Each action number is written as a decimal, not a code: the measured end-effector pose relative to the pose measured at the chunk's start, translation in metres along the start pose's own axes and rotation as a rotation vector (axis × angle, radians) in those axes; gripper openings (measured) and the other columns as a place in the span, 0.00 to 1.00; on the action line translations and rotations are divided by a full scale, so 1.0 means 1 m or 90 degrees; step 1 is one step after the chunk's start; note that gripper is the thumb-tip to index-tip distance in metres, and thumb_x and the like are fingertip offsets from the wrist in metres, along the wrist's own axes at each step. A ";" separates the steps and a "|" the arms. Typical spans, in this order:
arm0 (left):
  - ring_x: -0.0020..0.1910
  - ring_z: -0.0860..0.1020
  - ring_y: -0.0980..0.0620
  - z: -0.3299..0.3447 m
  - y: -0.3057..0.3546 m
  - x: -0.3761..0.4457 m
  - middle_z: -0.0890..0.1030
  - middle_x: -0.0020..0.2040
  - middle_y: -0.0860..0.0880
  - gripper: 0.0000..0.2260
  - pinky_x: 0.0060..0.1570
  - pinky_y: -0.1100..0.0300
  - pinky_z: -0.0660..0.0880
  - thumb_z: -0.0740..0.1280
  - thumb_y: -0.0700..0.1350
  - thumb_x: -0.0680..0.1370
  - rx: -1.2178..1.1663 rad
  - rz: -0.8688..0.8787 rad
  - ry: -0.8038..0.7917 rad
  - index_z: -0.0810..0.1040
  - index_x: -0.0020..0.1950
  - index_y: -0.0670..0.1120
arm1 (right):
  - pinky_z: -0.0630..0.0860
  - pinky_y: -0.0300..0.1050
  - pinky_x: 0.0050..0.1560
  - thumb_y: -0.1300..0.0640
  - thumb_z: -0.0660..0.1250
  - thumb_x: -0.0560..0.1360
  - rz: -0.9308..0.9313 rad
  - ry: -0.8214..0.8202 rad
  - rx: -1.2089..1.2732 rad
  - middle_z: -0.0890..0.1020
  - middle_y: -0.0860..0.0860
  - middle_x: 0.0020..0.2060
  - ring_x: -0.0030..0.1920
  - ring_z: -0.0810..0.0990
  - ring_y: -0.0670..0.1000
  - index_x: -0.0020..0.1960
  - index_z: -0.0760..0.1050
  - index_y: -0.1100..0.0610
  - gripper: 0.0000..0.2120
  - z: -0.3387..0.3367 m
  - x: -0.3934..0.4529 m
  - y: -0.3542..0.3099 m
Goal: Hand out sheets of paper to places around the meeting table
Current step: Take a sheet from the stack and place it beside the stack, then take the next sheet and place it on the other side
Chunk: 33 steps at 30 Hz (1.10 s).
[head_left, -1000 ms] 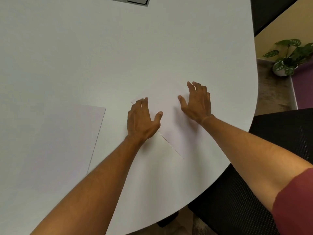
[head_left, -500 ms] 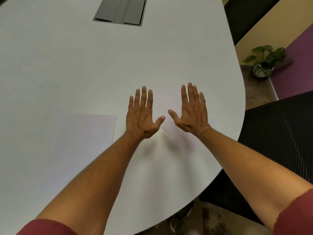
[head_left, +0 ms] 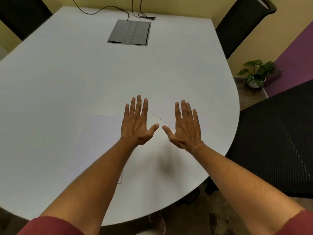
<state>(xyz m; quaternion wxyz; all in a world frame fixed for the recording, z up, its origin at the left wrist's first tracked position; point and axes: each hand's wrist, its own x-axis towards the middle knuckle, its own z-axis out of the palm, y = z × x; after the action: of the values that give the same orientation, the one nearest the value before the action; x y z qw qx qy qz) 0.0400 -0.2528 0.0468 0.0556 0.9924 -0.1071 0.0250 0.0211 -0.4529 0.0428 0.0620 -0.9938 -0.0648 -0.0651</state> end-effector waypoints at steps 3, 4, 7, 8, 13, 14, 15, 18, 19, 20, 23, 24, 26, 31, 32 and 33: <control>0.78 0.35 0.43 -0.009 -0.008 -0.030 0.35 0.80 0.43 0.45 0.76 0.44 0.36 0.39 0.72 0.71 0.009 -0.002 0.005 0.35 0.79 0.46 | 0.43 0.58 0.77 0.30 0.49 0.73 -0.001 0.011 0.009 0.45 0.58 0.79 0.79 0.43 0.57 0.80 0.42 0.57 0.45 -0.005 -0.023 -0.019; 0.78 0.35 0.43 -0.012 -0.011 -0.041 0.35 0.80 0.43 0.45 0.76 0.44 0.36 0.39 0.72 0.71 0.012 -0.002 0.007 0.35 0.79 0.46 | 0.43 0.58 0.77 0.30 0.49 0.74 0.000 0.014 0.012 0.45 0.58 0.79 0.79 0.42 0.57 0.80 0.41 0.57 0.45 -0.006 -0.032 -0.026; 0.78 0.34 0.44 -0.020 -0.020 -0.076 0.34 0.79 0.43 0.45 0.76 0.46 0.34 0.40 0.72 0.71 0.012 -0.005 0.001 0.35 0.79 0.46 | 0.44 0.58 0.77 0.31 0.51 0.74 -0.005 0.026 0.025 0.45 0.58 0.79 0.79 0.42 0.57 0.80 0.41 0.56 0.45 -0.011 -0.056 -0.045; 0.78 0.34 0.44 -0.023 -0.024 -0.088 0.34 0.79 0.43 0.45 0.75 0.46 0.34 0.40 0.72 0.71 0.014 -0.008 0.000 0.35 0.79 0.46 | 0.44 0.59 0.77 0.31 0.51 0.74 -0.008 0.027 0.028 0.45 0.58 0.79 0.79 0.43 0.57 0.80 0.41 0.56 0.45 -0.013 -0.063 -0.051; 0.78 0.34 0.44 -0.033 -0.051 -0.138 0.34 0.79 0.43 0.45 0.76 0.47 0.35 0.38 0.71 0.70 0.017 -0.040 -0.025 0.33 0.79 0.46 | 0.44 0.58 0.77 0.32 0.52 0.74 -0.020 0.017 0.035 0.46 0.59 0.79 0.79 0.44 0.58 0.80 0.41 0.57 0.45 -0.019 -0.089 -0.088; 0.78 0.34 0.44 -0.034 -0.057 -0.145 0.34 0.79 0.43 0.45 0.76 0.47 0.35 0.38 0.71 0.70 0.020 -0.046 -0.029 0.33 0.79 0.46 | 0.44 0.58 0.77 0.32 0.52 0.74 -0.025 0.015 0.037 0.47 0.59 0.79 0.79 0.44 0.58 0.80 0.41 0.57 0.45 -0.019 -0.092 -0.096; 0.78 0.34 0.44 -0.035 -0.064 -0.151 0.34 0.79 0.43 0.45 0.76 0.47 0.35 0.38 0.71 0.70 0.024 -0.052 -0.030 0.33 0.79 0.46 | 0.44 0.58 0.77 0.32 0.52 0.74 -0.030 0.013 0.040 0.47 0.59 0.79 0.79 0.44 0.58 0.80 0.42 0.57 0.45 -0.020 -0.094 -0.104; 0.78 0.34 0.44 -0.036 -0.085 -0.161 0.34 0.79 0.42 0.45 0.76 0.47 0.35 0.37 0.71 0.69 0.025 -0.067 -0.038 0.32 0.78 0.46 | 0.44 0.57 0.77 0.33 0.53 0.74 -0.035 0.009 0.046 0.47 0.59 0.79 0.79 0.44 0.58 0.80 0.42 0.57 0.45 -0.019 -0.098 -0.126; 0.78 0.34 0.44 -0.036 -0.091 -0.163 0.34 0.79 0.43 0.45 0.76 0.47 0.35 0.37 0.71 0.69 0.027 -0.070 -0.041 0.32 0.78 0.46 | 0.45 0.58 0.77 0.33 0.53 0.74 -0.034 0.006 0.046 0.47 0.59 0.79 0.79 0.45 0.58 0.80 0.42 0.57 0.45 -0.018 -0.099 -0.131; 0.78 0.34 0.44 -0.036 -0.097 -0.164 0.34 0.79 0.43 0.45 0.76 0.47 0.35 0.37 0.71 0.69 0.027 -0.072 -0.043 0.32 0.78 0.46 | 0.45 0.58 0.77 0.33 0.53 0.74 -0.032 0.001 0.047 0.47 0.59 0.79 0.79 0.45 0.58 0.80 0.42 0.57 0.45 -0.016 -0.098 -0.137; 0.79 0.35 0.44 -0.035 -0.119 -0.163 0.34 0.79 0.42 0.45 0.76 0.48 0.36 0.38 0.71 0.70 0.015 -0.079 -0.049 0.33 0.79 0.46 | 0.45 0.57 0.77 0.33 0.54 0.74 -0.025 -0.020 0.048 0.47 0.59 0.79 0.79 0.45 0.58 0.80 0.42 0.57 0.45 -0.010 -0.093 -0.155; 0.79 0.35 0.44 -0.033 -0.127 -0.162 0.35 0.79 0.42 0.45 0.76 0.48 0.36 0.39 0.71 0.70 0.010 -0.080 -0.054 0.33 0.79 0.46 | 0.45 0.57 0.77 0.33 0.54 0.74 -0.022 -0.027 0.048 0.48 0.59 0.79 0.79 0.45 0.58 0.80 0.42 0.58 0.45 -0.007 -0.090 -0.161; 0.79 0.36 0.44 -0.029 -0.146 -0.158 0.36 0.80 0.42 0.44 0.76 0.48 0.37 0.43 0.71 0.72 -0.001 -0.077 -0.069 0.34 0.79 0.45 | 0.45 0.57 0.77 0.33 0.54 0.74 -0.015 -0.036 0.046 0.48 0.59 0.79 0.79 0.45 0.58 0.80 0.42 0.58 0.46 0.001 -0.082 -0.176; 0.79 0.37 0.44 -0.015 -0.197 -0.142 0.37 0.80 0.42 0.44 0.77 0.49 0.39 0.49 0.69 0.76 -0.008 -0.060 -0.119 0.35 0.79 0.44 | 0.47 0.57 0.77 0.32 0.56 0.74 0.022 -0.061 0.034 0.50 0.60 0.79 0.79 0.47 0.59 0.80 0.43 0.58 0.46 0.025 -0.057 -0.216; 0.79 0.37 0.44 -0.012 -0.207 -0.139 0.37 0.80 0.42 0.44 0.77 0.49 0.39 0.51 0.69 0.77 -0.013 -0.060 -0.127 0.35 0.79 0.44 | 0.47 0.57 0.77 0.33 0.57 0.73 0.031 -0.067 0.033 0.50 0.60 0.79 0.79 0.48 0.59 0.80 0.44 0.58 0.47 0.030 -0.052 -0.222; 0.79 0.37 0.44 -0.010 -0.215 -0.135 0.37 0.80 0.42 0.44 0.77 0.49 0.39 0.52 0.68 0.77 -0.019 -0.058 -0.136 0.35 0.79 0.44 | 0.47 0.57 0.77 0.33 0.58 0.73 0.042 -0.074 0.033 0.51 0.60 0.79 0.79 0.48 0.59 0.80 0.44 0.59 0.47 0.035 -0.048 -0.228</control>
<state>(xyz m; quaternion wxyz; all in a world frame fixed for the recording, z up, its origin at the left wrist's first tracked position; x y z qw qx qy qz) -0.0458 -0.0144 0.0258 0.0597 0.9923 -0.0679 -0.0848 -0.0531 -0.2301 0.0277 0.0856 -0.9956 -0.0371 -0.0037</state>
